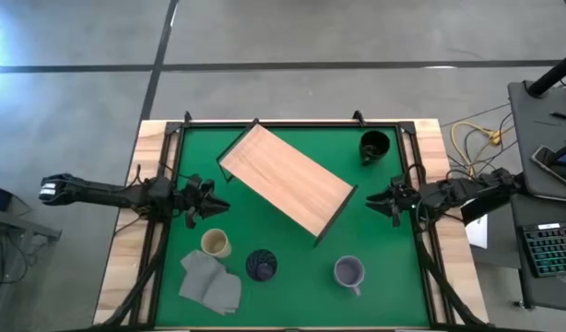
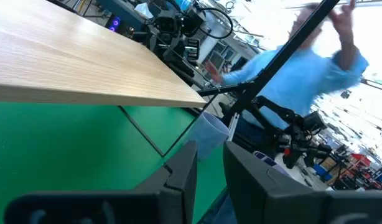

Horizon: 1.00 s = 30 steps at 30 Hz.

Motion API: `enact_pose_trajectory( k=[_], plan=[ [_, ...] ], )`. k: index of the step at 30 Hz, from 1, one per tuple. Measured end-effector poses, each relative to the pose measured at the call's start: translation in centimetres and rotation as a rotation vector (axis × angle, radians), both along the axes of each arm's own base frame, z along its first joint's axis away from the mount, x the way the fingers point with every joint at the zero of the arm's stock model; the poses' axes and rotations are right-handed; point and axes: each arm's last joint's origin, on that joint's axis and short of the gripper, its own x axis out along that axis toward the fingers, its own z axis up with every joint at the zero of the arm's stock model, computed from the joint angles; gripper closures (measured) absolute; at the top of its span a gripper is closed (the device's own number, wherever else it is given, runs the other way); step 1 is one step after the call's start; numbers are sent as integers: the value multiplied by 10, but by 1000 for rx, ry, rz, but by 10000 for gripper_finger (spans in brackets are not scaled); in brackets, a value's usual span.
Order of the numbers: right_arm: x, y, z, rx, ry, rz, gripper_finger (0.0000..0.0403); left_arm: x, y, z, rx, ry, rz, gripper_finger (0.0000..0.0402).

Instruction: Stack small to large cups/mugs on shelf

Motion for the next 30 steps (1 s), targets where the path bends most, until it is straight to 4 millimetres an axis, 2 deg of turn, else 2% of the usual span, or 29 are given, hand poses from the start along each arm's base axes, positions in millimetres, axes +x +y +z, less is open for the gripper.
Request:
enact_pose_trajectory(
  k=[11,13,16,19,23,25,27,28,30],
  plan=[
    [0,0,0,-3,-1,-3,254,0,0,0,0,0,2,337],
    [1,-2,3,-64,-25,-48,254,0,0,0,0,0,2,337],
    [1,-5,6,-178,-48,-158,254,0,0,0,0,0,6,337],
    [2,-8,9,-211,-88,-284,254,0,0,0,0,0,6,337],
    [-1,-16,12,-382,-70,-625,254,0,0,0,0,0,6,337],
    [-5,-21,15,-515,-9,-861,254,0,0,0,0,0,6,337],
    [-9,-23,18,-531,-2,-1096,254,0,0,0,0,0,6,337],
    [-10,-24,21,-506,-20,-1115,254,0,0,0,0,0,6,337],
    [-6,-24,25,-379,-122,-974,254,0,0,0,0,-2,5,337]
  ],
)
